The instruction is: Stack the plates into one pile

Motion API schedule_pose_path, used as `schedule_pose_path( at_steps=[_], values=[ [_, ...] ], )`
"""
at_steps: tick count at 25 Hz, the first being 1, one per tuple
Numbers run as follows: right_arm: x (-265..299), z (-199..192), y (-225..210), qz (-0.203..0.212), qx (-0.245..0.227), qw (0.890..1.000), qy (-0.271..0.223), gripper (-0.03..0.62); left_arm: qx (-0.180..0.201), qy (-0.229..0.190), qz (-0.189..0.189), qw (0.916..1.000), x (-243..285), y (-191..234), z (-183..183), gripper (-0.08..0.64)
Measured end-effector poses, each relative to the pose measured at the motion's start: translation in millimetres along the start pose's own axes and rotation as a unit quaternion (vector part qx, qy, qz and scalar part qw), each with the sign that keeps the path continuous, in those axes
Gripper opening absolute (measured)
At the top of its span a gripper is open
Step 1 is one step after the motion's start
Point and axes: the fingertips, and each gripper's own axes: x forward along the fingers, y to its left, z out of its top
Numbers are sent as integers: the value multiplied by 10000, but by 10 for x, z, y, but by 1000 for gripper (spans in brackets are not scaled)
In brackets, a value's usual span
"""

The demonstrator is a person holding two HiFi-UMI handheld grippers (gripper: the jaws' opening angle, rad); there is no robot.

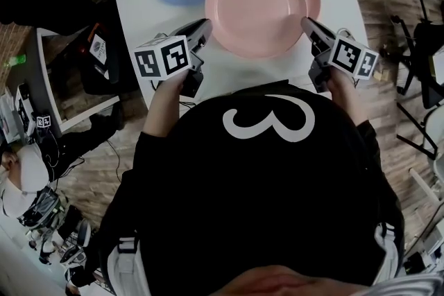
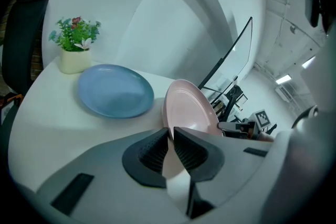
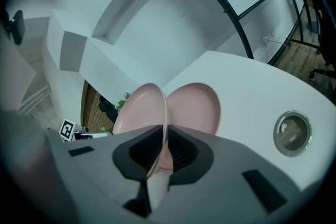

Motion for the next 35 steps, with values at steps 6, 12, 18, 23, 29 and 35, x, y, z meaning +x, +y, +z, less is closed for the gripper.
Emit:
schedule_pose_path(
  at_steps=[6,12,18,23,29,35],
  values=[
    [-102,144,-234,-94,77,9999,-49,48,22,51,-137,9999,268,-184,76,48],
    [-126,283,-423,-112,110,9999,-27,48,-18,127,-101,9999,503,-258,116,48],
    [-126,408,-566,-133,125,9998,41,48,-65,200,16,9998,683,-272,135,48],
    [-78,451,-716,-139,126,9996,192,48,-140,246,132,9995,853,-262,117,48],
    [33,503,-797,-117,112,9993,335,48,-283,265,261,9989,968,-184,65,48],
    [122,487,-839,-65,19,9985,550,49,-297,230,500,9980,1039,-93,32,48]
  ],
)
